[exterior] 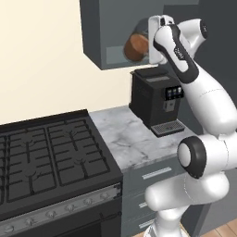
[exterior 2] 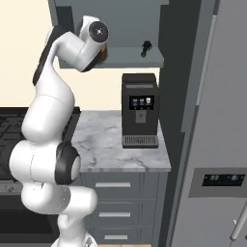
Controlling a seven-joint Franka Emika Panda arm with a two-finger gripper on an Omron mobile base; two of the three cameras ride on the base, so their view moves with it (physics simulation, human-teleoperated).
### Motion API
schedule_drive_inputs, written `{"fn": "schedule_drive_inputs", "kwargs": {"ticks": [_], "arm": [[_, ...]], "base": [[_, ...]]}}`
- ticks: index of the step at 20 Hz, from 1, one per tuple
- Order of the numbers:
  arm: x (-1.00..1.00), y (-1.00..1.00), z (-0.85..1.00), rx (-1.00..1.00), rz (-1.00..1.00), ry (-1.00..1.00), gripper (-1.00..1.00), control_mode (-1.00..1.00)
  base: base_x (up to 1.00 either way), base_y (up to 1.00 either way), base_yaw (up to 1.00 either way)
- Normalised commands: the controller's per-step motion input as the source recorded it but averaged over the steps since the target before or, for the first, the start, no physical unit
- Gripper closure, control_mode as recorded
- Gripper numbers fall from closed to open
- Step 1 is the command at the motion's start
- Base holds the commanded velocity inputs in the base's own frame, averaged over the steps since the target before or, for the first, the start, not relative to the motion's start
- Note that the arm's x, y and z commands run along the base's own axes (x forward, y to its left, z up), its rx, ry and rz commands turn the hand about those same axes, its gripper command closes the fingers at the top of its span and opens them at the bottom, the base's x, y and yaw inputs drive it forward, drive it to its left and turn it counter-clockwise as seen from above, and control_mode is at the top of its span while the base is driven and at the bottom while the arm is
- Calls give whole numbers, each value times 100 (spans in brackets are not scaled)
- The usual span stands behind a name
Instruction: Pick the jar and candle from the dining table and place them in the open cabinet. Close the cabinet after placing the objects.
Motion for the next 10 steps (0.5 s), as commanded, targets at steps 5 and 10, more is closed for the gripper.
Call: {"fn": "schedule_drive_inputs", "kwargs": {"ticks": [5, 10], "arm": [[25, 0, 0, -6, 4, -10, -100, -100], [17, 0, 0, -9, 5, -23, -100, -100]], "base": [[0, 0, 0], [0, 0, 0]]}}
